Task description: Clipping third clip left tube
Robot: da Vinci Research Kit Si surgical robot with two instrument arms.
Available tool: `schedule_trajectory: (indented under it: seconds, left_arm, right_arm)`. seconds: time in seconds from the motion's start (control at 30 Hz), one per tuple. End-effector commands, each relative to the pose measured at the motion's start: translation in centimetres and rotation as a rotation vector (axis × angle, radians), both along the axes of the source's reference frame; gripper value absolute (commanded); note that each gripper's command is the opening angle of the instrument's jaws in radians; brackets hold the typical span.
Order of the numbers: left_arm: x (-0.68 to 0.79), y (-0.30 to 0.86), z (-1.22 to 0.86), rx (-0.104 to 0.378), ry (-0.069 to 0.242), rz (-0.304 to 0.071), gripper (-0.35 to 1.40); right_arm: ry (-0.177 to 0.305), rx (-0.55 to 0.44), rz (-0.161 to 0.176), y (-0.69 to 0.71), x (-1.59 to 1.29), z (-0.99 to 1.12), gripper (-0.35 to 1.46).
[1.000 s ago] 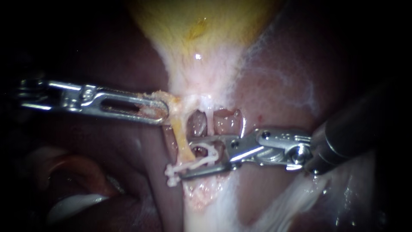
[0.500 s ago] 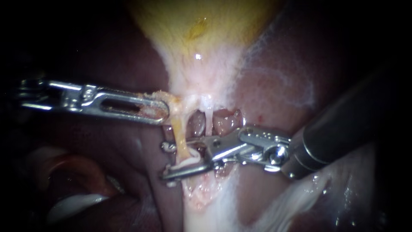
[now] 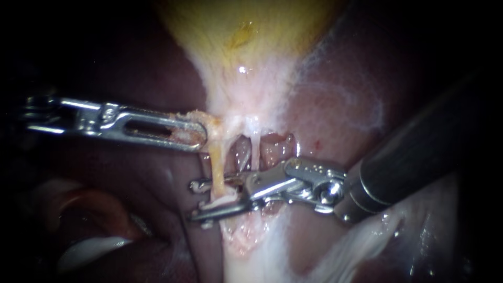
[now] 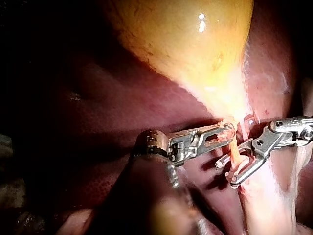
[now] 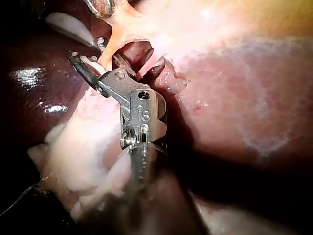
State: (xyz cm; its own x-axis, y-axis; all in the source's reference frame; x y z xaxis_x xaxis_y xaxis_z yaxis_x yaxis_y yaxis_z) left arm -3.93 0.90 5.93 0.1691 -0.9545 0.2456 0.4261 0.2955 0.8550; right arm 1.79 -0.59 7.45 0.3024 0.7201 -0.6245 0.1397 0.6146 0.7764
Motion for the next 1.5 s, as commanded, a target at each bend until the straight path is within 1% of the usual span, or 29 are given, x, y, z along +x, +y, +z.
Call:
schedule_trajectory:
  seconds: [0.03,0.17,0.3,0.47,0.63,0.97,1.03,1.07,1.13,1.2,1.23,1.3,1.37,1.5]
  left_arm:
    - [0.00,0.00,0.00,0.000,-0.001,0.000,-0.35]
    - [0.00,0.00,0.00,0.000,-0.001,0.000,-0.35]
    - [-0.01,0.00,0.00,0.000,-0.001,0.000,-0.35]
    - [-0.01,0.00,0.00,0.000,0.000,-0.001,-0.35]
    - [-0.02,0.00,0.01,0.000,0.000,-0.001,-0.35]
    - [-0.02,0.00,0.01,0.000,0.000,-0.001,-0.35]
    - [-0.02,0.00,0.01,0.000,0.000,-0.001,-0.35]
    - [-0.02,0.00,0.01,0.000,0.000,-0.001,-0.35]
    - [-0.02,0.00,0.01,0.000,0.000,-0.001,-0.35]
    - [-0.02,0.00,0.01,0.000,0.000,-0.001,-0.35]
    - [-0.02,0.00,0.01,0.000,0.000,-0.001,-0.35]
    - [-0.02,0.01,0.01,0.000,0.000,-0.001,-0.35]
    - [-0.02,0.01,0.01,0.000,0.000,-0.001,-0.35]
    - [-0.02,0.02,0.02,0.000,0.000,-0.001,-0.35]
  right_arm:
    - [0.005,0.001,0.008,0.03,-0.01,-0.02,0.29]
    - [0.015,0.009,0.035,0.16,-0.03,-0.10,0.31]
    - [0.029,0.025,0.069,0.30,-0.08,-0.19,0.32]
    - [0.049,0.020,0.096,0.42,-0.11,-0.27,0.34]
    - [0.054,0.025,0.104,0.47,-0.11,-0.29,0.34]
    - [0.054,0.025,0.106,0.49,-0.11,-0.28,0.29]
    - [0.054,0.025,0.105,0.49,-0.11,-0.29,0.25]
    - [0.054,0.025,0.105,0.49,-0.12,-0.29,0.19]
    - [0.055,0.025,0.103,0.48,-0.16,-0.30,-0.09]
    - [0.056,0.026,0.101,0.47,-0.19,-0.30,-0.29]
    - [0.057,0.026,0.101,0.47,-0.21,-0.30,-0.35]
    - [0.057,0.026,0.100,0.47,-0.22,-0.30,-0.35]
    - [0.052,0.023,0.107,0.48,-0.24,-0.29,-0.35]
    - [0.054,0.018,0.105,0.46,-0.27,-0.29,-0.35]
